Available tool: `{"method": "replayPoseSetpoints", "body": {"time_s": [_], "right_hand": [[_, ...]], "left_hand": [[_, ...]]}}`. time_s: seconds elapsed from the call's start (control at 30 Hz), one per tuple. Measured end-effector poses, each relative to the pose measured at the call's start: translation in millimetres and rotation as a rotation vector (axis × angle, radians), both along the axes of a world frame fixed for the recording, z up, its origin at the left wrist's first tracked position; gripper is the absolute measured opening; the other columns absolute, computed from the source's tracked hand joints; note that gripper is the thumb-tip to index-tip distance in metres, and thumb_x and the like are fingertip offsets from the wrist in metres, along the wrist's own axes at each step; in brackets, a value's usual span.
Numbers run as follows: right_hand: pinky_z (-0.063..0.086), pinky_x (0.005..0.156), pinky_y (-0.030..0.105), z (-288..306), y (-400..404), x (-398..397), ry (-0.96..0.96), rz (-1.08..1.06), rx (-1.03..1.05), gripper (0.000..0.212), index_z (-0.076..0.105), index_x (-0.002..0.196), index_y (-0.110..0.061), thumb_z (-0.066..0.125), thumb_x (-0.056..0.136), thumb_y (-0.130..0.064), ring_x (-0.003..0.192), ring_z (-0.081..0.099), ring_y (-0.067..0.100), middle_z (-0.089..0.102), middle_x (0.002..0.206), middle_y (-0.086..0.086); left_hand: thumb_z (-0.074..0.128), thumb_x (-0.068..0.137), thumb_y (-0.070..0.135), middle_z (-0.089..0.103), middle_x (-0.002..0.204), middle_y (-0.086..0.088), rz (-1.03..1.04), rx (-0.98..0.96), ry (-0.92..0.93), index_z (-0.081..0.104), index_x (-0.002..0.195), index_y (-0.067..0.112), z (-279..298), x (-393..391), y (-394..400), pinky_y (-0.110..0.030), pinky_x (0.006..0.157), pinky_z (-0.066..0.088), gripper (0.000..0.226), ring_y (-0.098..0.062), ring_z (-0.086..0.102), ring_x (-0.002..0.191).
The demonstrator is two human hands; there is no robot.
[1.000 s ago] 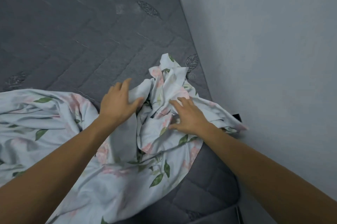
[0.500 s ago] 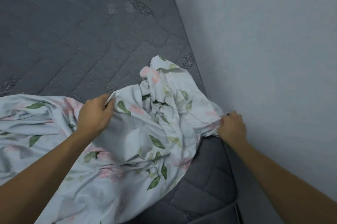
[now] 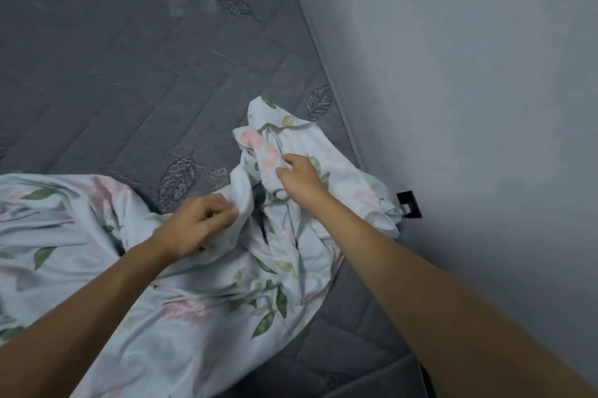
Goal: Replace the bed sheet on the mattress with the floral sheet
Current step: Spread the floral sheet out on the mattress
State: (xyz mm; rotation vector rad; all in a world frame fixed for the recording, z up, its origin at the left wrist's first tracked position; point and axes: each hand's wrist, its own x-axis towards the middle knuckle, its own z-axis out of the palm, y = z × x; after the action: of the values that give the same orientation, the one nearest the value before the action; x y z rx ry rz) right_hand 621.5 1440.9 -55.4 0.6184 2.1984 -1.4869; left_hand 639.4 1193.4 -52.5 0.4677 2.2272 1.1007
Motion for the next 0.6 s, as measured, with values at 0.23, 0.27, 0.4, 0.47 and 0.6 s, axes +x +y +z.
{"method": "replayPoseSetpoints", "body": {"time_s": [0.23,0.27,0.4,0.47,0.6], "right_hand": [[0.046,0.094,0.017,95.2,23.1,58.1,0.217,0.321,-0.279,0.011,0.076,0.105,-0.013,0.069,0.098,-0.009,0.104,0.066,0.001,0.076,0.102,-0.009],[0.046,0.09,0.015,110.7,27.9,66.5,0.233,0.364,-0.293,0.012,0.076,0.098,-0.012,0.067,0.099,-0.006,0.097,0.067,0.0,0.076,0.094,-0.005],[0.046,0.084,0.018,150.1,66.8,80.1,0.32,0.299,-0.279,0.016,0.072,0.088,-0.011,0.062,0.099,-0.006,0.086,0.066,0.009,0.072,0.085,0.007],[0.045,0.076,0.023,159.8,98.5,79.7,0.379,0.15,-0.19,0.015,0.071,0.084,-0.01,0.062,0.096,-0.014,0.081,0.061,0.009,0.068,0.08,0.0],[0.045,0.07,0.026,165.0,146.4,79.0,0.404,0.015,0.195,0.028,0.066,0.076,-0.036,0.064,0.097,-0.018,0.07,0.057,0.0,0.064,0.072,-0.017]], "left_hand": [[0.089,0.079,0.03,0.027,0.16,0.006,-0.027,-0.082,0.135,0.031,0.157,0.047,12.1,-59.0,38.2,-0.037,0.117,0.024,0.099,-0.018,0.027,0.147],[0.087,0.078,0.035,0.029,0.161,0.004,-0.131,-0.061,0.156,0.044,0.152,0.044,16.7,-65.0,48.0,-0.037,0.118,0.023,0.086,-0.019,0.028,0.147],[0.072,0.085,0.041,0.072,0.112,0.005,-0.287,-0.044,0.206,0.072,0.089,0.022,40.2,-74.3,76.4,-0.042,0.097,0.049,0.02,-0.015,0.063,0.107],[0.067,0.096,0.039,0.069,0.085,0.006,-0.135,-0.001,0.203,0.064,0.082,0.022,63.3,-78.9,75.6,-0.041,0.074,0.05,0.022,-0.014,0.065,0.082],[0.063,0.102,0.032,0.049,0.068,0.003,-0.018,0.018,0.453,0.044,0.084,0.026,130.9,-93.3,86.4,-0.039,0.058,0.036,0.027,-0.021,0.046,0.064]]}}
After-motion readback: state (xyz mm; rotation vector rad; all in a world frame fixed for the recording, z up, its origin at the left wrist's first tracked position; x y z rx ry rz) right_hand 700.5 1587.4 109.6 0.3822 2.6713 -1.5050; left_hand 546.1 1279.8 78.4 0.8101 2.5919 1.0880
